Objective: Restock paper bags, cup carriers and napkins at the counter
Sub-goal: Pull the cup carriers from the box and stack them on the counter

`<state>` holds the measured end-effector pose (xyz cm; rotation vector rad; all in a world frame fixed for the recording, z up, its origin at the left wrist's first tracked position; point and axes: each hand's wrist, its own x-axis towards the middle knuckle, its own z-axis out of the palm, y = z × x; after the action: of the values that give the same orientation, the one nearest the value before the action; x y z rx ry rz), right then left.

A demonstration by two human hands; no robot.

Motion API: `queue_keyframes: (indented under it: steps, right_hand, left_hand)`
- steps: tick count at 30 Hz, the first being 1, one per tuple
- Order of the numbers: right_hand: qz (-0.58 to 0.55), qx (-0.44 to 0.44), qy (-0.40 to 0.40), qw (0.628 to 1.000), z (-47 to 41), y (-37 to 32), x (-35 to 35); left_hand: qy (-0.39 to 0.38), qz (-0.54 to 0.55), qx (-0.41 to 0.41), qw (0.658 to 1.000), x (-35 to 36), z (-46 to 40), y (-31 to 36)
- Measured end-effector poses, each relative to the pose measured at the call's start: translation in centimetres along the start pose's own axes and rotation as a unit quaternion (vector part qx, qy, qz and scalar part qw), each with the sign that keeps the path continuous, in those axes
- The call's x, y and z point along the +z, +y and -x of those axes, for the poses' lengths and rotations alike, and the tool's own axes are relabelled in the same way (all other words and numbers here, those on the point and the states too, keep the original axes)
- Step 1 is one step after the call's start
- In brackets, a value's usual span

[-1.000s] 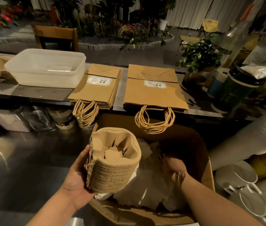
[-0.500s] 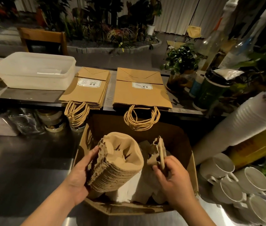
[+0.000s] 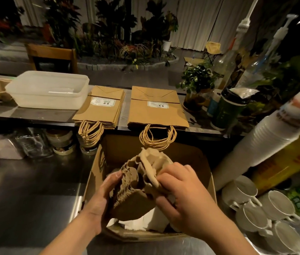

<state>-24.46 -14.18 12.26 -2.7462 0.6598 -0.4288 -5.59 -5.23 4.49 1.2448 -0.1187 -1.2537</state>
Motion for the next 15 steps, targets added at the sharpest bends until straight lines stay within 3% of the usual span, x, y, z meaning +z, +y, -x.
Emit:
queue_keyframes:
  steps: [6,15]
  right_hand:
    - [-0.001,0.053,-0.11,0.993,-1.5,-1.1,-0.2]
    - [-0.17,0.184,-0.028,0.968,-2.3,-3.2,0.0]
  left_hand:
    - [-0.007,-0.028,0.047,0.998,-0.3,0.2,0.1]
    - [-0.034,-0.04,0.068,0.996,-1.8,-0.6,-0.7]
